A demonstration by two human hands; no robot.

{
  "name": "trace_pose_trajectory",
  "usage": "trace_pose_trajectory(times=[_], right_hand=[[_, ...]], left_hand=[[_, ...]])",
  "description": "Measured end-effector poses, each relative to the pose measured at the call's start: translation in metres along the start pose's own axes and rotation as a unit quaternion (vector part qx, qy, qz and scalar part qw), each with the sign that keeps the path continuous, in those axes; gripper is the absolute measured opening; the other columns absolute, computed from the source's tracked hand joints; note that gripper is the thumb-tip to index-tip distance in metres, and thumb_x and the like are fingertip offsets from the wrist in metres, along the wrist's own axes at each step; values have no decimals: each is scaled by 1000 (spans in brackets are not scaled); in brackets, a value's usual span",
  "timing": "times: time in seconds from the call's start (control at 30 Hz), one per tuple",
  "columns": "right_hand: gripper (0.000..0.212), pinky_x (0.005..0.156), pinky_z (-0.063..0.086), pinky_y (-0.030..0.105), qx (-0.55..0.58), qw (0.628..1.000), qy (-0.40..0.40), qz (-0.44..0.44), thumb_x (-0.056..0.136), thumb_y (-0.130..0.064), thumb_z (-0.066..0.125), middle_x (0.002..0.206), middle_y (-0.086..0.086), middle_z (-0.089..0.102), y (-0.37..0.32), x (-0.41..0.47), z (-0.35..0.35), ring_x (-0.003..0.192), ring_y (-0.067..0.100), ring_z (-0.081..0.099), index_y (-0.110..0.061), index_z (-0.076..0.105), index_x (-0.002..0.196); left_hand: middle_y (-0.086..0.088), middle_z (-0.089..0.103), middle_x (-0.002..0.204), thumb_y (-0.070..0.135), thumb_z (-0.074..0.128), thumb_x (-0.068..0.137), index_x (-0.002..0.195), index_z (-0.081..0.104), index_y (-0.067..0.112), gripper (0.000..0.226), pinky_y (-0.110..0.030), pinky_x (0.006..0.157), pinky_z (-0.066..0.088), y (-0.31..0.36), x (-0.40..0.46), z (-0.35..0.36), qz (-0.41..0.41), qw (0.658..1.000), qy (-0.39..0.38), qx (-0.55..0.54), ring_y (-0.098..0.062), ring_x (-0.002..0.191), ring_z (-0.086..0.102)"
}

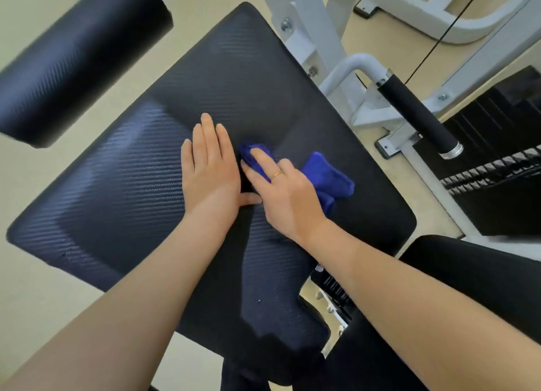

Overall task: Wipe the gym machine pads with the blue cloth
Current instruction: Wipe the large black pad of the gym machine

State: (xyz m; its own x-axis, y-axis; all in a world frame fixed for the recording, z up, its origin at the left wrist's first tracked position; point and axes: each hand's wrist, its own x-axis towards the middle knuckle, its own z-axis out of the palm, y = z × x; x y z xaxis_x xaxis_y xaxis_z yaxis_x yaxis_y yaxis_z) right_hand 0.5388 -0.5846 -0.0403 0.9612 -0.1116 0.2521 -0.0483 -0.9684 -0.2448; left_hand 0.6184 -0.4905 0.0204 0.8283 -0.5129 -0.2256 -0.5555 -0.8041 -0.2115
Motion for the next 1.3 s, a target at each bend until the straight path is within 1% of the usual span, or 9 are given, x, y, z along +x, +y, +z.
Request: trace_pose_trajectory(times=[0.1, 0.23, 0.33, 0.53, 0.73, 0.87, 0.97, 1.1, 1.3], right_hand=[[48, 50, 42, 28, -57, 996, 52, -41, 90, -5, 28, 126, 8, 63, 26, 15, 1, 66, 27, 56, -17, 64, 121], [56, 59, 49, 35, -79, 987, 55, 130, 79, -5, 41, 129, 9, 60, 69, 47, -5, 80, 35, 57, -17, 54, 131], [59, 59, 50, 37, -6, 983, 71, 169, 73, -5, 42, 130, 13, 58, 40, 52, -3, 82, 37, 56, -12, 55, 130], [52, 53, 53, 29, 98, 993, 28, -62, 74, -18, 39, 122, 14, 64, 18, 37, -10, 70, 31, 58, -11, 66, 118], [40, 81, 47, 45, -24, 987, 105, 118, 76, -21, 52, 113, 11, 64, 70, 58, -15, 89, 38, 57, -18, 68, 113], [45, 71, 50, 43, 59, 982, 89, 155, 81, -18, 55, 122, 14, 59, 43, 46, -8, 92, 38, 55, -14, 59, 126], [57, 65, 48, 38, 30, 995, 28, 92, 82, -36, 51, 130, 12, 55, 35, 29, -8, 93, 34, 54, -15, 50, 134], [49, 50, 45, 32, -43, 997, 38, 57, 80, -21, 47, 117, 13, 62, 67, 54, -11, 78, 36, 56, -20, 56, 129], [56, 59, 40, 36, 33, 980, 0, 196, 86, -12, 49, 128, 13, 50, 52, 67, -11, 98, 37, 49, -28, 43, 139]], left_hand=[[-20, 6, 156, 73, 64, 53, 145, 5, -4, 134, -45, 116, 12, -7, 3, 6, 18, 999, 9, 28, -30, 144, 14], [-19, 32, 150, 85, 42, 41, 139, 28, -4, 133, -43, 108, 32, -14, 2, 11, 14, 997, 30, 65, -29, 135, 37], [-21, 14, 155, 81, 53, 51, 144, 12, -5, 132, -42, 115, 18, -13, 4, 7, 34, 999, 3, 39, -31, 142, 21], [-24, 1, 156, 73, 60, 59, 145, 1, -6, 131, -39, 115, 14, -14, 7, 4, 57, 998, -16, 33, -34, 144, 11], [-18, 15, 155, 85, 47, 51, 144, 12, -5, 134, -40, 110, 26, -10, 4, -1, 23, 995, 8, 100, -28, 140, 25], [-17, 5, 157, 79, 56, 55, 144, 3, -4, 133, -44, 111, 20, -7, 5, -3, 24, 997, -19, 77, -27, 142, 17], [-17, 1, 157, 77, 58, 57, 145, 1, -3, 132, -46, 112, 17, -8, 4, -3, 22, 997, -17, 66, -26, 143, 13], [-16, 0, 157, 77, 58, 58, 145, 0, -3, 131, -47, 112, 15, -9, 5, -3, 34, 998, -14, 55, -26, 143, 12], [-8, 57, 131, 83, 37, 49, 119, 58, 6, 106, -36, 85, 48, -25, 10, 7, 49, 994, 80, 64, -20, 105, 61]])
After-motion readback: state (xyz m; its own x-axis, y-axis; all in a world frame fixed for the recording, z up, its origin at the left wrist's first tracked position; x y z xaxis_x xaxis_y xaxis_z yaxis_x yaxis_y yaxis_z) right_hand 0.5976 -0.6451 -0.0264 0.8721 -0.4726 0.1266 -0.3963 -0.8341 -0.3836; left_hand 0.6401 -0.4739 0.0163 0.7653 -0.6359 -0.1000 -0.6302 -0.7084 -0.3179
